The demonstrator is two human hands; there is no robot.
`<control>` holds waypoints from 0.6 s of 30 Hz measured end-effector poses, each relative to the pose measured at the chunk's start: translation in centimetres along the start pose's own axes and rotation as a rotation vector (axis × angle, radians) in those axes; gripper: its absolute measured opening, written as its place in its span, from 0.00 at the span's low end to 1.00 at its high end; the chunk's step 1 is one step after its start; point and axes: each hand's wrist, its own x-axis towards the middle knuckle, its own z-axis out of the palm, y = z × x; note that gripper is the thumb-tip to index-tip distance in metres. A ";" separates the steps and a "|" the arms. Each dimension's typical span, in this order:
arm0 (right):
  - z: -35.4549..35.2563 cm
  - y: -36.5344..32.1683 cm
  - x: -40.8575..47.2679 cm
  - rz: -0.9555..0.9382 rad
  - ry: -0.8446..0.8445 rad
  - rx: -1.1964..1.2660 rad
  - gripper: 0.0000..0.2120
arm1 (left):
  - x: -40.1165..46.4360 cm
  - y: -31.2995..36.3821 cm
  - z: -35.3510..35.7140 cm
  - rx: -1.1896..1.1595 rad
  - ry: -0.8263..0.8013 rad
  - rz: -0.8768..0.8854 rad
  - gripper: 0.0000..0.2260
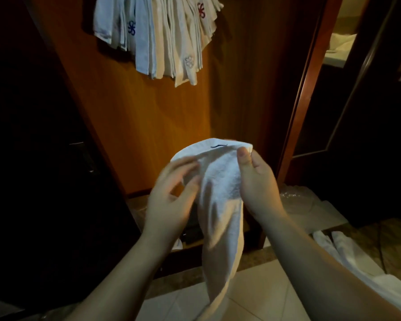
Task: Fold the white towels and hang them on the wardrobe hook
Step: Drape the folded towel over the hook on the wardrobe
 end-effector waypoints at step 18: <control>-5.7 1.0 2.6 0.027 0.014 -0.062 0.19 | 6.6 0.9 -6.5 0.643 -0.317 0.211 0.10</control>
